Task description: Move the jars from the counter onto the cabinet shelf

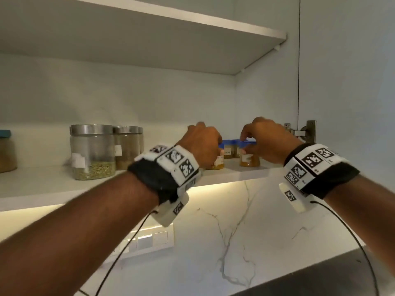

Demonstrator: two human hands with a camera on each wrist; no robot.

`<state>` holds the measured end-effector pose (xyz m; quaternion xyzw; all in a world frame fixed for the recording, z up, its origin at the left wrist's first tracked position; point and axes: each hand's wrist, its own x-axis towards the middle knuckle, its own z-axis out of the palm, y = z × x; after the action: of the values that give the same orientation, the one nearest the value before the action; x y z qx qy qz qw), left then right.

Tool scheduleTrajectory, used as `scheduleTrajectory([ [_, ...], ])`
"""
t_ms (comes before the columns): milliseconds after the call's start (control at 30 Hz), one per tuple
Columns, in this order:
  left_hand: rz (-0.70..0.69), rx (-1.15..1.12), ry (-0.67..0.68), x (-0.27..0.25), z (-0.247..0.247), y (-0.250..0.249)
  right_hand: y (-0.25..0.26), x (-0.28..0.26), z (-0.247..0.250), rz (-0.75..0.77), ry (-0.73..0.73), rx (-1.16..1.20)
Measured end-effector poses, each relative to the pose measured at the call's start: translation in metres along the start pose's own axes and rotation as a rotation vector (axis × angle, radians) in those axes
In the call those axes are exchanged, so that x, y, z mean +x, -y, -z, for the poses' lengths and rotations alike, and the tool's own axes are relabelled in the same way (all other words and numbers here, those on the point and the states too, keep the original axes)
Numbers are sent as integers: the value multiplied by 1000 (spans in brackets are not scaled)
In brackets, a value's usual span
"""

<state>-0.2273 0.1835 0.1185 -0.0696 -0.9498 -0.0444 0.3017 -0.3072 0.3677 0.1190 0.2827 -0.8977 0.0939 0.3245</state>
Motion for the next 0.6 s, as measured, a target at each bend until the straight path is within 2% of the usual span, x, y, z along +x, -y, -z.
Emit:
scheduleTrajectory([
  [100, -25, 84, 109, 23, 7, -6, -1, 6, 2, -33, 9, -107],
  [233, -69, 229, 234, 41, 11, -15, -2, 18, 2, -66, 13, -130],
  [400, -71, 301, 292, 61, 5, -24, -4, 30, 1, -92, 69, -141],
  [500, -84, 355, 382, 70, -1, -31, -7, 37, 1, -108, 107, -160],
  [600, -103, 431, 358, 76, -6, -36, -15, 46, -5, -95, 148, -170],
])
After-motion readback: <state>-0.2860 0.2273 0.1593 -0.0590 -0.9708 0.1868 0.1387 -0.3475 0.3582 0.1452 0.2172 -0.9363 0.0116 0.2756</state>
